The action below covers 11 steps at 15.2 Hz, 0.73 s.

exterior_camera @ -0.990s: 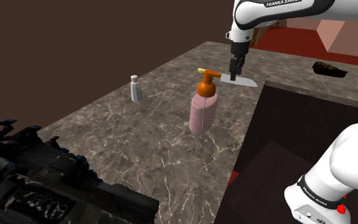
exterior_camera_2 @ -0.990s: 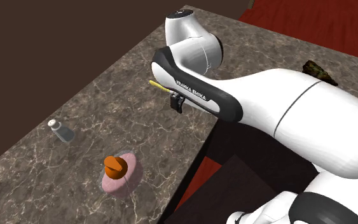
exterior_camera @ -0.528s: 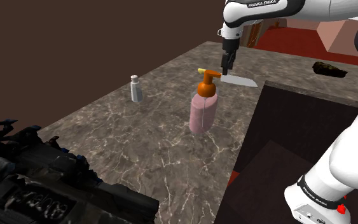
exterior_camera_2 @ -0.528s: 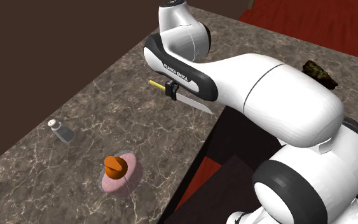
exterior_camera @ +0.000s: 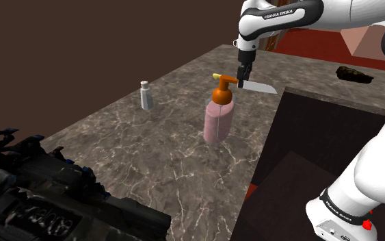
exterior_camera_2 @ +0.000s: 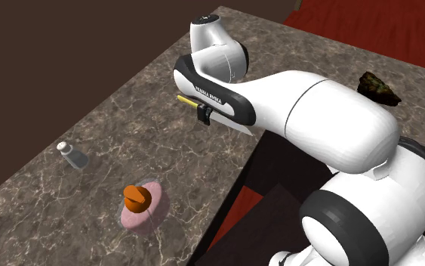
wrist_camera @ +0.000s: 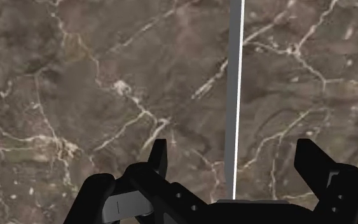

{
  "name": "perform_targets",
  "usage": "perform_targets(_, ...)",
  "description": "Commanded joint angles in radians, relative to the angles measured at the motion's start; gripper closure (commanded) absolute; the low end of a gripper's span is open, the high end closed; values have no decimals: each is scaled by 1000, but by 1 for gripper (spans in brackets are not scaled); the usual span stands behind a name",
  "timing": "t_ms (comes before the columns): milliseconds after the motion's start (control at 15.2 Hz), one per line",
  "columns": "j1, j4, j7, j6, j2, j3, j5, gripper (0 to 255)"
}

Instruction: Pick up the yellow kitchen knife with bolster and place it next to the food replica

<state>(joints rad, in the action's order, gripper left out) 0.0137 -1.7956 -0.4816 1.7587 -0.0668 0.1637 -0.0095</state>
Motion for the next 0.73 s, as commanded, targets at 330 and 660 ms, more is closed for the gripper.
perform_targets(330,0,-1,0,1,0,0,0,255)
perform_targets(660,0,-1,0,1,0,0,0,255)
